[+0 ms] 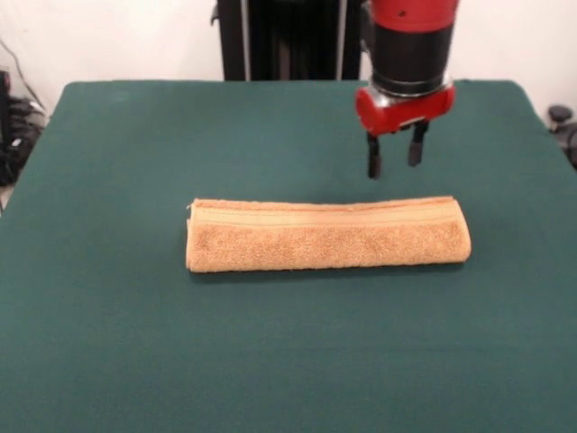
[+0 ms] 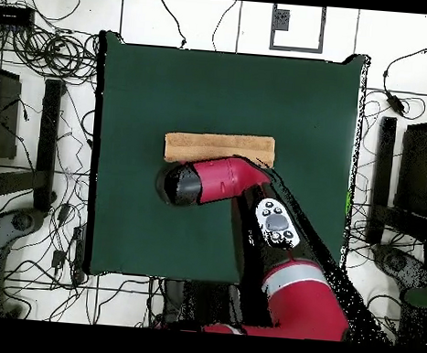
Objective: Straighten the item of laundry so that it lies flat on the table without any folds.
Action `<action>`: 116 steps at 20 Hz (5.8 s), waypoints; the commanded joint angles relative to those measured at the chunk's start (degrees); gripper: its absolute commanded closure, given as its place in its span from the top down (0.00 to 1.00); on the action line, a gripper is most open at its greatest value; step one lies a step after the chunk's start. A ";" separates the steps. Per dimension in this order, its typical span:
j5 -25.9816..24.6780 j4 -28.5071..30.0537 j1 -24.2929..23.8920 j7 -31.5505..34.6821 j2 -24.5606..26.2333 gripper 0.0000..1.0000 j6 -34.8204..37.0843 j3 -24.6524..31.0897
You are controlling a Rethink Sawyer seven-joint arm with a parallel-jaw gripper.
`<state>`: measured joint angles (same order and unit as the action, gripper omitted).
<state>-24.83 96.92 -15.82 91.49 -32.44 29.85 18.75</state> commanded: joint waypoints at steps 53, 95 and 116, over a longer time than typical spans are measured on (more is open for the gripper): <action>-13.17 -3.41 -11.32 -17.58 9.27 1.00 10.08 21.68; -25.78 -11.78 -10.30 -10.63 18.34 1.00 10.36 22.28; -21.01 -6.00 -4.46 8.79 13.95 1.00 7.08 14.20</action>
<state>-45.09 87.68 -25.02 86.91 -22.52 46.21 37.25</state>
